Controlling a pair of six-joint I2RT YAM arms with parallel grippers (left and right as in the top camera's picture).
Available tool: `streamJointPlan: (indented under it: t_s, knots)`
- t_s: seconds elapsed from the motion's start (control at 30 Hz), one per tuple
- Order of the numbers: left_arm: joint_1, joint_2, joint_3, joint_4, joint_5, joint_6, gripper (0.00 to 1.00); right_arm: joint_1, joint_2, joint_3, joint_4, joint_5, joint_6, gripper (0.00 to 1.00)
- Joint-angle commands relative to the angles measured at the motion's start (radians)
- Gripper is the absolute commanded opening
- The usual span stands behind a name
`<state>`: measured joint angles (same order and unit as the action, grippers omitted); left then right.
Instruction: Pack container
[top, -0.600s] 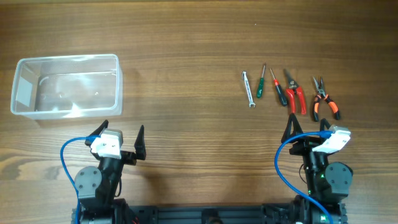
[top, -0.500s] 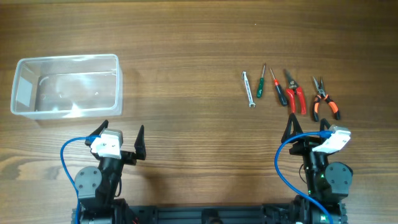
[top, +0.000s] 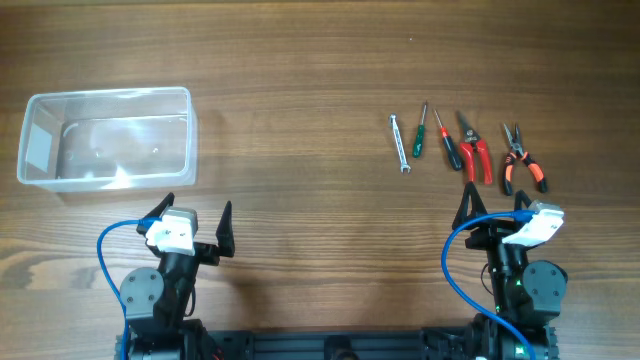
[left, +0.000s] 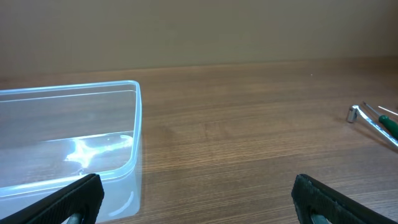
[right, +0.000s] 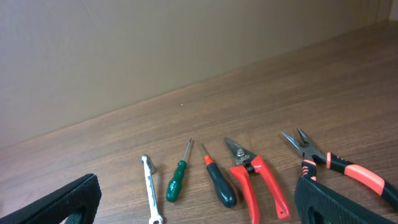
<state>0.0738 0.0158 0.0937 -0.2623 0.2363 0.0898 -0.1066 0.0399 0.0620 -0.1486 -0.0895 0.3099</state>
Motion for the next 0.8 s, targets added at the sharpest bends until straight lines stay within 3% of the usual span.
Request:
streamJointPlan:
  t_s: [0.0,0.4,0.53,0.57,0.6,0.7,0.73,0.77]
  knots:
    - [-0.006,0.006,-0.010,0.000,-0.002,0.008,1.00,-0.003,0.002,0.005,0.006,-0.012,0.008,1.00]
    - [-0.006,0.006,-0.010,0.015,-0.002,0.008,1.00,-0.003,0.002,0.005,0.006,-0.012,0.008,1.00]
    - [-0.006,0.007,-0.010,0.000,0.064,-0.001,1.00,-0.003,0.002,0.005,0.006,-0.012,0.008,1.00]
    - [-0.006,0.007,-0.010,0.005,0.119,-0.054,1.00,-0.003,0.002,0.005,0.006,-0.013,0.012,1.00]
    - [-0.006,0.007,-0.010,0.004,0.160,-0.075,1.00,-0.003,0.002,0.005,0.006,-0.018,0.069,1.00]
    - [-0.006,0.012,-0.010,0.004,0.229,-0.201,1.00,-0.003,0.002,0.005,0.007,-0.121,0.427,1.00]
    - [-0.006,0.012,-0.010,0.004,0.245,-0.235,1.00,-0.003,0.002,0.005,0.017,-0.211,0.501,1.00]
    - [-0.006,0.012,-0.010,0.004,0.249,-0.281,1.00,-0.003,0.002,0.005,0.018,-0.284,0.480,1.00]
